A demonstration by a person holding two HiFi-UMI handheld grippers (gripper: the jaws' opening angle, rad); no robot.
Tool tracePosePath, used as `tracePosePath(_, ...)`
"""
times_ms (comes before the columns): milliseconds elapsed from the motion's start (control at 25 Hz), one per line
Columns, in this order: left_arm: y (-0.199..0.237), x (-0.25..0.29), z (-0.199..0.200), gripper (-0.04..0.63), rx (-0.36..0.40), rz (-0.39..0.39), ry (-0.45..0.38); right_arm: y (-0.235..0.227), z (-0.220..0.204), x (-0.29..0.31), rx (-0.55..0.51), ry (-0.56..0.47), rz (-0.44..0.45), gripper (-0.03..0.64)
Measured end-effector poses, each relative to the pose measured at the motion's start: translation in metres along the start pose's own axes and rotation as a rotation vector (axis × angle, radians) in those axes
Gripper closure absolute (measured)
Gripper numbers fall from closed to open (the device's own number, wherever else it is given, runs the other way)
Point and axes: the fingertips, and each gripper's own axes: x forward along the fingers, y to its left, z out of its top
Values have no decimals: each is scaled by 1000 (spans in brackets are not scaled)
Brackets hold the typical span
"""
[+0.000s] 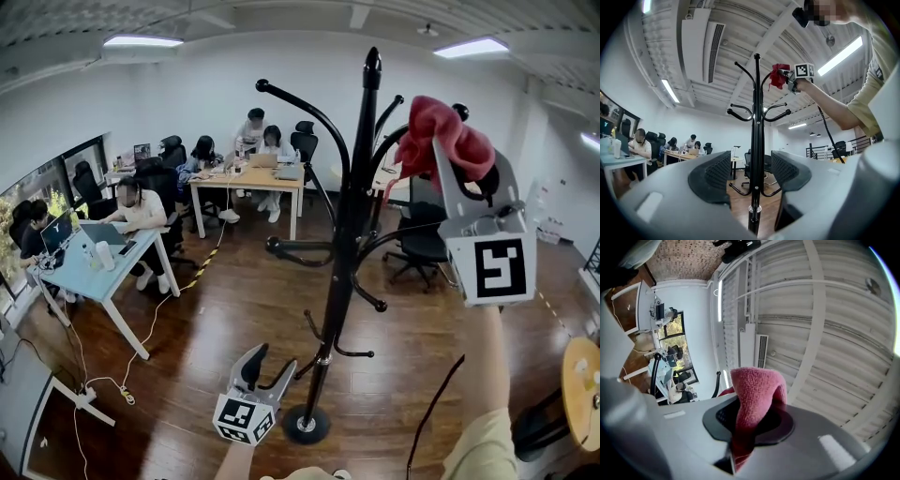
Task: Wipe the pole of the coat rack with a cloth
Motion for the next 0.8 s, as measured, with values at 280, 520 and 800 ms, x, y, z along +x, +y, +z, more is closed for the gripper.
tracePosePath(280,-7,7,-5,347,1,-24,15,-23,19,-18,71,-70,-28,574)
tracePosePath(520,-10,5,-4,347,0,-24,20,-9,29,-33,99,-107,11,574)
tracePosePath(800,3,-4,-6,348,-3,0,17,61,-5,-33,103,-15,179,574)
